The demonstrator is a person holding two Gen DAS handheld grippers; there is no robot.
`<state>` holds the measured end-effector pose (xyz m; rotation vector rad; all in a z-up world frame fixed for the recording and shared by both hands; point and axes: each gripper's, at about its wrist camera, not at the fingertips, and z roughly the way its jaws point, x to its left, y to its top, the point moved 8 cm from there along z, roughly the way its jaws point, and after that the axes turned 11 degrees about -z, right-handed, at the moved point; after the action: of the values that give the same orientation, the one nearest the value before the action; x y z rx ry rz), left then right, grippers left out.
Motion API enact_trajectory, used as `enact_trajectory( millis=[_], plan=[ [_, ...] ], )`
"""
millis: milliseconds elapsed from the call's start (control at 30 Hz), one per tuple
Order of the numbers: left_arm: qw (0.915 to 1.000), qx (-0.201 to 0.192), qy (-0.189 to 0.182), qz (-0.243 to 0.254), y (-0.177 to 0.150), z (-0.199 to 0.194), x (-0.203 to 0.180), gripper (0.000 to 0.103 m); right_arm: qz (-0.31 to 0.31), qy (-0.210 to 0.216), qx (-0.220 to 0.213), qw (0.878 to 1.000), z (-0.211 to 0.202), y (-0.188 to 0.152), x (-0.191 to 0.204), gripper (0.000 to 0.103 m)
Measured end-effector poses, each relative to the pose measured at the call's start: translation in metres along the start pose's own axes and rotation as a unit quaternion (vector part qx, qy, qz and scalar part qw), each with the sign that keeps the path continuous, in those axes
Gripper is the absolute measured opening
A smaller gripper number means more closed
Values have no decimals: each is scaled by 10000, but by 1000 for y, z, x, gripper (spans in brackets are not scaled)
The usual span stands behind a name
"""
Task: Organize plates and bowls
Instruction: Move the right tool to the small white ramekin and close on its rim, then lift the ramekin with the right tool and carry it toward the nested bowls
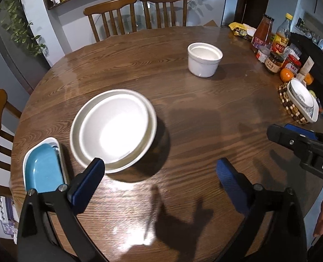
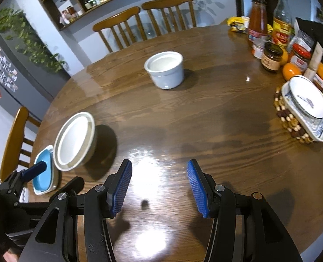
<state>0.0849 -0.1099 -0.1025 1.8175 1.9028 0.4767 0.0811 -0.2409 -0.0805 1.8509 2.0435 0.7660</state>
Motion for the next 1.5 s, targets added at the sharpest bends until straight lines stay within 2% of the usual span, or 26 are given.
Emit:
enact_trajectory(
  millis=[133,233,400,500,567,667,767,967,1000,1067,1133,1200,1300,1500],
  plan=[
    [9998,-171,-36,-119,11,-1,-9,102,-12,-74,-73,9999,-5,18,-22,53],
    [9992,-363,98,-143,26,1,-15,102,-69,-80,-155,9998,-1,46,-34,53],
    [9981,-533,226,-208,47,4,-21,102,-56,-60,-154,9998,34,109,-57,53],
    [9979,-526,280,-255,55,9,-21,102,-60,-327,29,9994,69,142,-75,53],
    [9979,-495,332,-272,57,12,-19,102,-68,-381,208,9990,90,153,-81,53],
    [9978,-388,406,-350,58,21,-12,102,17,-158,565,9983,124,159,-85,53],
    [9974,-269,483,-460,59,32,-6,102,93,-18,655,9978,141,164,-86,53],
    [9967,-187,550,-565,66,43,-1,102,-71,223,1041,9943,168,159,-72,53],
    [9967,-184,552,-566,66,44,-2,102,-113,228,1073,9939,172,158,-70,46],
    [9968,-165,548,-564,66,46,-2,102,-81,560,1062,9927,174,155,-61,32],
    [9968,-135,562,-546,64,49,-2,102,-242,379,1101,9929,172,154,-60,20],
    [9970,-123,549,-532,64,50,-3,102,-444,332,1152,9918,170,150,-56,15],
    [9977,-104,448,-508,62,49,-6,102,-715,408,1281,9883,158,132,-47,13],
    [9989,27,76,-462,45,46,-21,102,-1249,574,1448,9799,118,65,-24,12]
  ],
)
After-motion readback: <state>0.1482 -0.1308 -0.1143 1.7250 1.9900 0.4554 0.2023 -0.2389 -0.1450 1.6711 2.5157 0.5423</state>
